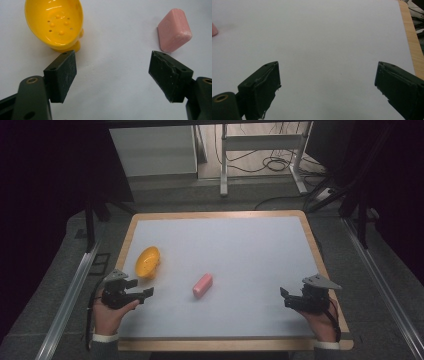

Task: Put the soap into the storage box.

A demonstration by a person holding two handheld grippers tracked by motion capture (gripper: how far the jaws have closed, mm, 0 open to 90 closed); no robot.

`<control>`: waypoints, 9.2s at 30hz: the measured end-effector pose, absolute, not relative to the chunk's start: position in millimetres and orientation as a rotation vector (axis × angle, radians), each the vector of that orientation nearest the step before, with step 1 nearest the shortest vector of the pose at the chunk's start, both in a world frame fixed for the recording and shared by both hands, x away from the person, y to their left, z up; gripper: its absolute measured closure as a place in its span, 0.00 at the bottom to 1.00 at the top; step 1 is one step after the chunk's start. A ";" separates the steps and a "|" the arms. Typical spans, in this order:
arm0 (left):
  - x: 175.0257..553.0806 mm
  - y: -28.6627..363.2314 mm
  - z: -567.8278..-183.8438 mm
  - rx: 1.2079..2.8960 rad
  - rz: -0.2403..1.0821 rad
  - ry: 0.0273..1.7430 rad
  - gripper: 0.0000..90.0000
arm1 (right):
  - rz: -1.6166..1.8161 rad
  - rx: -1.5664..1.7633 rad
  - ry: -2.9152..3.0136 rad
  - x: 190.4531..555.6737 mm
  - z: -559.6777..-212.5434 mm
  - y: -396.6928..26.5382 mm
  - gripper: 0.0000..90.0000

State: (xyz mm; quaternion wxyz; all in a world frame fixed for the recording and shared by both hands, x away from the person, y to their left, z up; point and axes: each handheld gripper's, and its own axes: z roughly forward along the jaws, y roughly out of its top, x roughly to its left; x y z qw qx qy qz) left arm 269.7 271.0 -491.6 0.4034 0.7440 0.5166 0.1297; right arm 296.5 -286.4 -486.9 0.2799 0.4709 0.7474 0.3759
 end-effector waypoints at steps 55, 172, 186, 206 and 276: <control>286.8 223.1 -429.2 2.048 0.326 1.197 0.26 | 1.030 1.308 1.959 293.5 -486.1 -309.5 0.07; 361.6 79.3 -489.8 2.424 0.114 1.179 0.35 | 0.993 1.311 1.985 297.4 -493.4 -309.6 0.07; 361.0 75.2 -499.6 2.464 0.135 1.197 0.66 | 0.992 1.315 1.974 297.5 -492.2 -312.6 0.07; 354.5 108.0 -455.6 2.349 0.185 1.160 0.67 | 0.985 1.311 1.975 297.2 -492.1 -310.0 0.07; 391.4 253.7 -435.7 2.108 0.294 1.538 0.67 | 0.958 1.326 1.985 298.9 -496.6 -308.6 0.07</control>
